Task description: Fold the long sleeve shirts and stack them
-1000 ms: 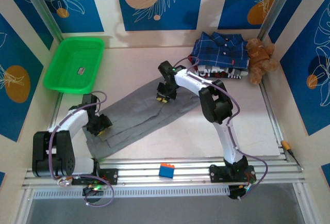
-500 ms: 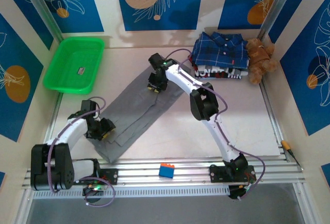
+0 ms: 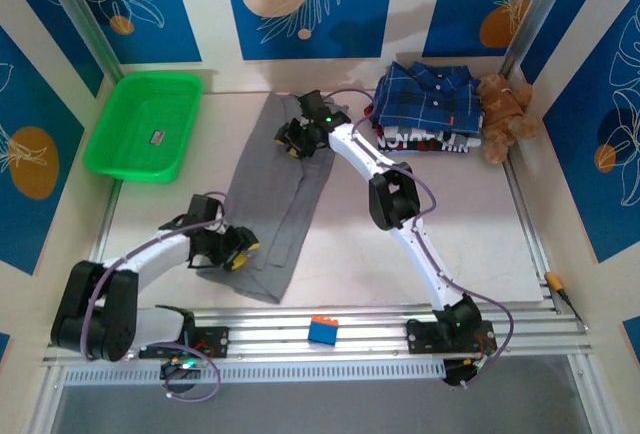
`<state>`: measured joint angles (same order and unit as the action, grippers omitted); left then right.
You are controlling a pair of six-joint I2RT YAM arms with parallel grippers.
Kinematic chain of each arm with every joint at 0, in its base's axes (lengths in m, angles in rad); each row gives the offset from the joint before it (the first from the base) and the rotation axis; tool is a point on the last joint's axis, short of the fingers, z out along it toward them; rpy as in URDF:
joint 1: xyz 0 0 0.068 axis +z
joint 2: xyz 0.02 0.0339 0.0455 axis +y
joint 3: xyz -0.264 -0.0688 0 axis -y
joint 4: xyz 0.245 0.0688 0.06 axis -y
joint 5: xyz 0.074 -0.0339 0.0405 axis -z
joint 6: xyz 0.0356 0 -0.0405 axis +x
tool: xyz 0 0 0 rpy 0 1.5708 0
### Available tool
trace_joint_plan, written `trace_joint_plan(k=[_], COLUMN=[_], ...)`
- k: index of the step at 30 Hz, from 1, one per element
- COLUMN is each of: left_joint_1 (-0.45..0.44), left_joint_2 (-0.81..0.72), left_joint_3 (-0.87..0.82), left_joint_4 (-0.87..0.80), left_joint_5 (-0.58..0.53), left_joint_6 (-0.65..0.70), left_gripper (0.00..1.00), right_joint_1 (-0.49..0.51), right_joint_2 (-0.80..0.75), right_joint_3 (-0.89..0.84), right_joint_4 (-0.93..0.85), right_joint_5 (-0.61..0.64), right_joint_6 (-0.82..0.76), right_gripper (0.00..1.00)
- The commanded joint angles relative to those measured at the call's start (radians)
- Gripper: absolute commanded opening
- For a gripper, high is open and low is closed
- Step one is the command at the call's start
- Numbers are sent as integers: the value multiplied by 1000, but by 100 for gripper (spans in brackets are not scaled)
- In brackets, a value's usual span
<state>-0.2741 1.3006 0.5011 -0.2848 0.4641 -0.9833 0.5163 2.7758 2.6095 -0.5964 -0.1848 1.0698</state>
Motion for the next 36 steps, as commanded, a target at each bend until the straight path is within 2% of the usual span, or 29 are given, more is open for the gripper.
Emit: trace_joint_plan(k=[1, 4, 8, 9, 12, 14, 17, 22, 26, 29, 32, 36], left_joint_1=[-83, -140, -175, -175, -162, -127, -73, 48, 118, 147, 157, 164], left_joint_2=[91, 143, 141, 104, -39, -110, -192, -229, -188, -156, -116, -67], left_joint_3=[9, 58, 114, 129, 223, 268, 314, 347, 315, 261, 203, 157], left_joint_4=[68, 116, 124, 76, -218, -385, -550, -694, -680, -584, -491, -457], left_joint_5=[-1, 18, 102, 100, 33, 10, -37, -128, -155, -123, -75, -69], left_joint_6=[-91, -118, -138, -114, 36, 100, 161, 293, 381, 394, 398, 416], left_gripper=[55, 56, 62, 63, 72, 74, 78, 80, 80, 79, 76, 73], right_joint_1=[-25, -43, -48, -46, -36, -16, 16, 59, 116, 172, 225, 287], right_joint_2=[41, 79, 82, 69, -11, -102, -246, -518, -746, -900, -987, -1029], right_joint_3=[49, 96, 151, 154, 102, 17, -113, -401, -689, -957, -1194, -1393], right_joint_4=[118, 155, 103, 74, -35, -85, -189, -291, -363, -320, -254, -136], right_joint_5=[-117, -178, -238, -251, -280, -287, -254, -163, -53, -41, -74, -107], right_joint_6=[41, 56, 15, -5, -80, -132, -214, -275, -269, -226, -167, -105], right_gripper=[49, 52, 64, 66, 71, 72, 74, 75, 75, 75, 73, 70])
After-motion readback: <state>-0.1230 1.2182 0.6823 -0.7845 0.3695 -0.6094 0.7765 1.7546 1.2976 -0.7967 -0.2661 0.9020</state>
